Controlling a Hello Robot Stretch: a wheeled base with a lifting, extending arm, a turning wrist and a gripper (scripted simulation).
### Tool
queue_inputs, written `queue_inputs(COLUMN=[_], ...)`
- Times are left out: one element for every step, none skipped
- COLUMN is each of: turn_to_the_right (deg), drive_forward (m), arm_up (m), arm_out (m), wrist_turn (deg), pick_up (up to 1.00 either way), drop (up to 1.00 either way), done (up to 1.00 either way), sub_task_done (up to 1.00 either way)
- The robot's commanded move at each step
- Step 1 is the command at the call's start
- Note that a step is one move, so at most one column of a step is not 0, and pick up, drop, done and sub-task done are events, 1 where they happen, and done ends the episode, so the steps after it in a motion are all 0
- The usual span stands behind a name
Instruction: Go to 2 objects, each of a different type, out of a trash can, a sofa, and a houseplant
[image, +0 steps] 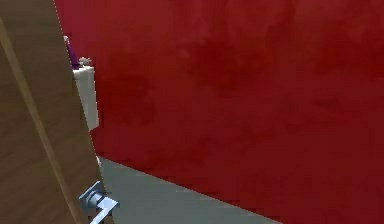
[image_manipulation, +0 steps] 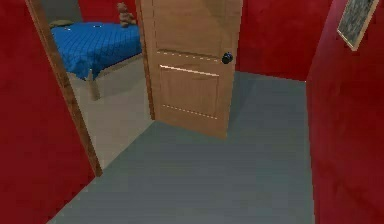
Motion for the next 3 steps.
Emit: queue_inputs(turn_to_the_right=[0.0,18.0,0.0], drive_forward=[0.05,0.00,0.60], arm_up=[0.00,0.00,0.00], arm_out=[0.00,0.00,0.00], wrist_turn=[0.0,0.0,0.0], pick_up=[0.00,0.00,0.00], drop=[0.00,0.00,0.00], done=[0.00,0.00,0.00], sub_task_done=[0.00,0.00,0.00])
